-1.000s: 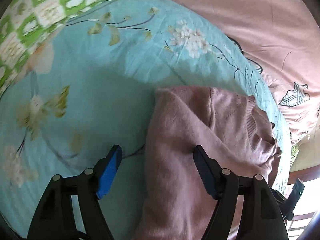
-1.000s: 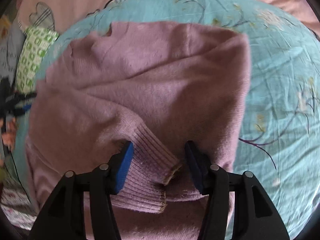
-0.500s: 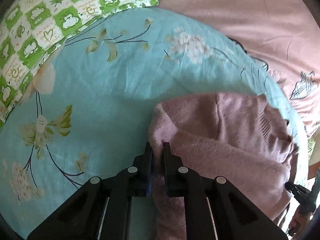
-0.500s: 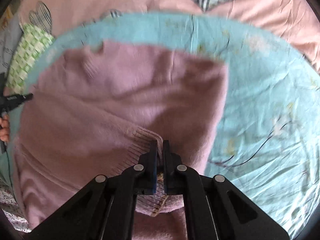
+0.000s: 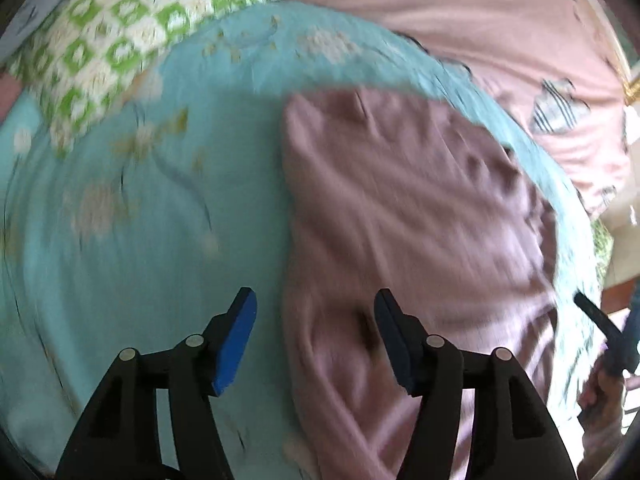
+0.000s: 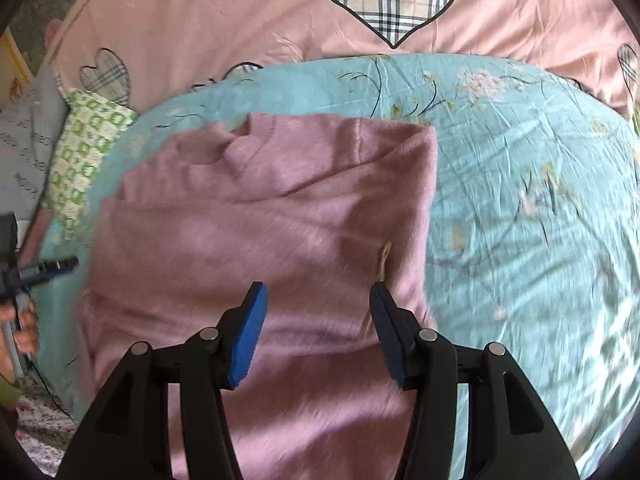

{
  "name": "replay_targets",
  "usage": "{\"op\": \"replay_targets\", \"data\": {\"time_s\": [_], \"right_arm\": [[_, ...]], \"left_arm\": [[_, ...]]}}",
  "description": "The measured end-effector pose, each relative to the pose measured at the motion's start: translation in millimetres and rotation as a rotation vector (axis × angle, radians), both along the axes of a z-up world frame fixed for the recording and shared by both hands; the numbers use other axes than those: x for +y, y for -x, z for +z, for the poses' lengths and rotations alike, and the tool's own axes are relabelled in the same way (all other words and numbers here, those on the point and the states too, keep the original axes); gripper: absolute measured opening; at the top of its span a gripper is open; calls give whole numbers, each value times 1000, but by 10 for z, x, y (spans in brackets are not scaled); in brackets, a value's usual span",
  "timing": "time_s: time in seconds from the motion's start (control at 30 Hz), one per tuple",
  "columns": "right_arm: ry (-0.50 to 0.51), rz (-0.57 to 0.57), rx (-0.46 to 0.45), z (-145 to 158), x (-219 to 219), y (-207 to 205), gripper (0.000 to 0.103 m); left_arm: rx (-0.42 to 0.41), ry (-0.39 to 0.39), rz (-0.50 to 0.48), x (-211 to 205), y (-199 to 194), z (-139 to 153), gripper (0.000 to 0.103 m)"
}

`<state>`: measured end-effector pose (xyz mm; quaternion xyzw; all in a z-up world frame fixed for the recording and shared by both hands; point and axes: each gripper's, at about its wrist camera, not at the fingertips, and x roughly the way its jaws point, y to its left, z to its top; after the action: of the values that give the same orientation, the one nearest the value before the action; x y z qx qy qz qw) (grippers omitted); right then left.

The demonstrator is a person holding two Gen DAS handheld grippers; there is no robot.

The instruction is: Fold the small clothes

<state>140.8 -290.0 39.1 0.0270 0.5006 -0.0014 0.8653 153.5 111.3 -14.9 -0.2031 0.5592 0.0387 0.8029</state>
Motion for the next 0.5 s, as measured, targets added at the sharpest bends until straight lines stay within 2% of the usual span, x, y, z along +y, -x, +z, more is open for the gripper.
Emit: {"op": "replay_targets", "data": {"time_s": [0.27,0.37,0.5], "right_arm": [[-30,28,13,-15,299,595,54],[-41,32,15,-22,375,761,54],[-53,29,8,-18,460,1052,55]], "left_arm": [[125,69,-49,-430,930,-49,63],[171,123,-96,-648,1211,-79,63],[270,210,-144,-933,1359,-243,63]]}}
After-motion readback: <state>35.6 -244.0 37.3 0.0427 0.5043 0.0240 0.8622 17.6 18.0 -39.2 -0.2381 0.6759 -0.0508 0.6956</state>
